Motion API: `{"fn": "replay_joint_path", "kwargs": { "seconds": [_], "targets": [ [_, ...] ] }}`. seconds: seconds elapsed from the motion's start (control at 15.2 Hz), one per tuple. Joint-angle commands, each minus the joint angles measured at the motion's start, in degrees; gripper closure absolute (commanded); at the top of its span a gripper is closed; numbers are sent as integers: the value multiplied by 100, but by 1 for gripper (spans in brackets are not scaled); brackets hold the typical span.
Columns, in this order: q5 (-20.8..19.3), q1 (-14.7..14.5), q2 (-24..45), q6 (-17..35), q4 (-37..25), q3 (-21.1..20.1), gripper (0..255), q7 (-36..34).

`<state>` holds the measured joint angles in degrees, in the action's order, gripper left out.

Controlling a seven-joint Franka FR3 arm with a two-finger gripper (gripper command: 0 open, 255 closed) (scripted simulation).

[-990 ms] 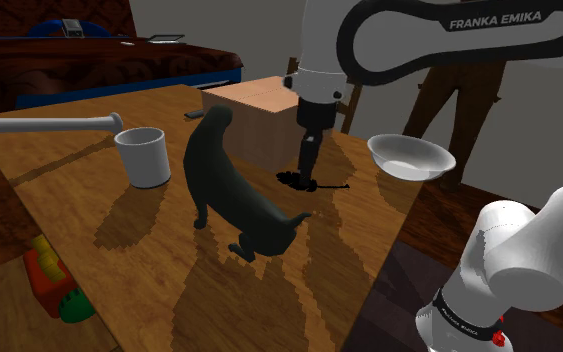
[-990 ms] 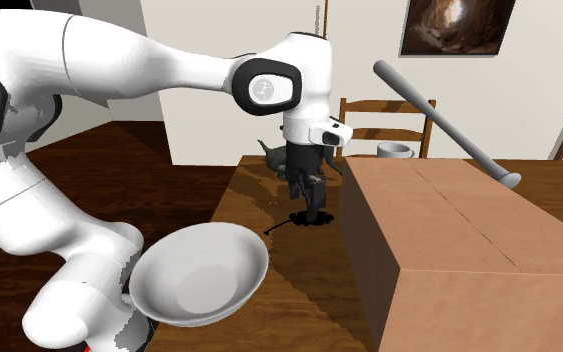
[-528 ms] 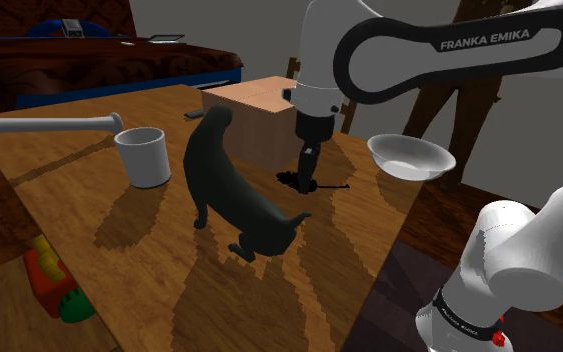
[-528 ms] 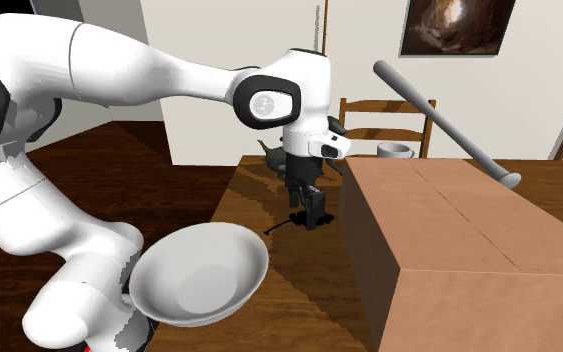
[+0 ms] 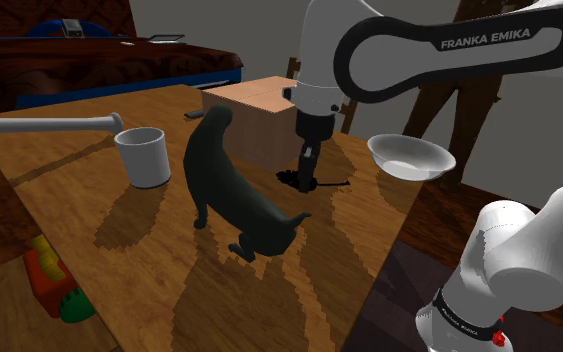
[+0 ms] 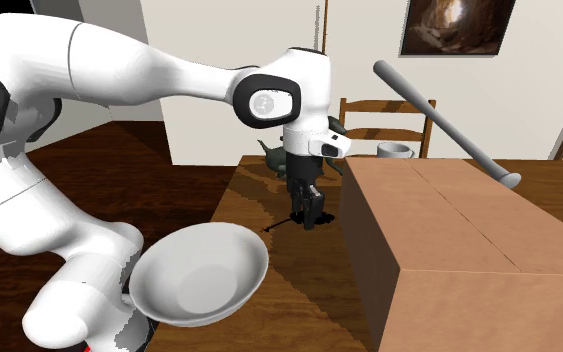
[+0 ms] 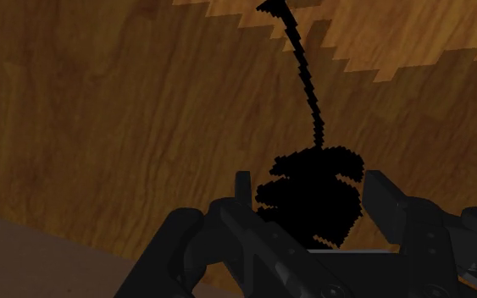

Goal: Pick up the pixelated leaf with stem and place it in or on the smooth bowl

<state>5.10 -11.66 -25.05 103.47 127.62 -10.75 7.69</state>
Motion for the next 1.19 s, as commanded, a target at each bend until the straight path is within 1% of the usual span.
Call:
{"fn": "replay_joint_path", "kwargs": {
  "seconds": [0.0, 0.33, 1.12],
  "targets": [
    [18, -9, 12, -3, 8, -13, 255, -2],
    [15, -9, 7, 3, 21, -3, 255, 6],
    [-27, 15, 74, -912, -962, 41, 255, -20]
  ]
}}
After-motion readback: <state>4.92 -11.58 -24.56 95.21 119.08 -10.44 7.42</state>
